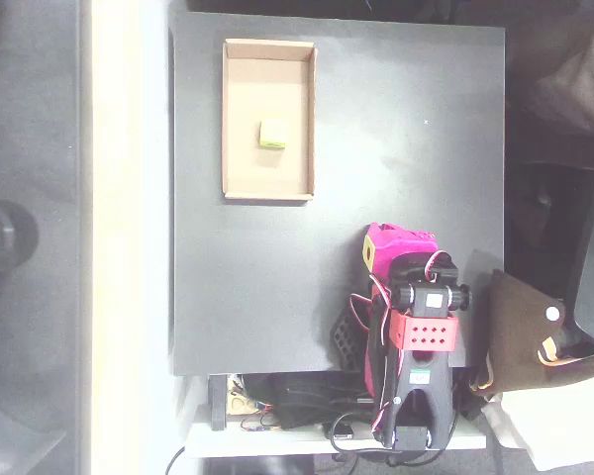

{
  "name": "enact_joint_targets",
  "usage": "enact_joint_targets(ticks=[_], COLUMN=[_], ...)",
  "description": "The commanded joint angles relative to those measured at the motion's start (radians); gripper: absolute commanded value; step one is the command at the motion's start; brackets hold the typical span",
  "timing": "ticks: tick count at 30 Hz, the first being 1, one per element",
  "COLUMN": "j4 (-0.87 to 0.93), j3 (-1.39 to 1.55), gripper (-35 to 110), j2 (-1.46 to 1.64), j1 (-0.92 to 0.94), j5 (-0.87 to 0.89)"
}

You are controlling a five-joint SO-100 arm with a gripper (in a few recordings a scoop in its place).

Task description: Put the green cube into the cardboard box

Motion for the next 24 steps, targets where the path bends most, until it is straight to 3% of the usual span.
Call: enact_joint_targets(ticks=[1, 24], j4=[0.008, 0.017], j3=[0.014, 0.014], gripper=[4, 3], j2=[0.009, 0.009], j1=[0.011, 0.009], j5=[0.109, 0.107])
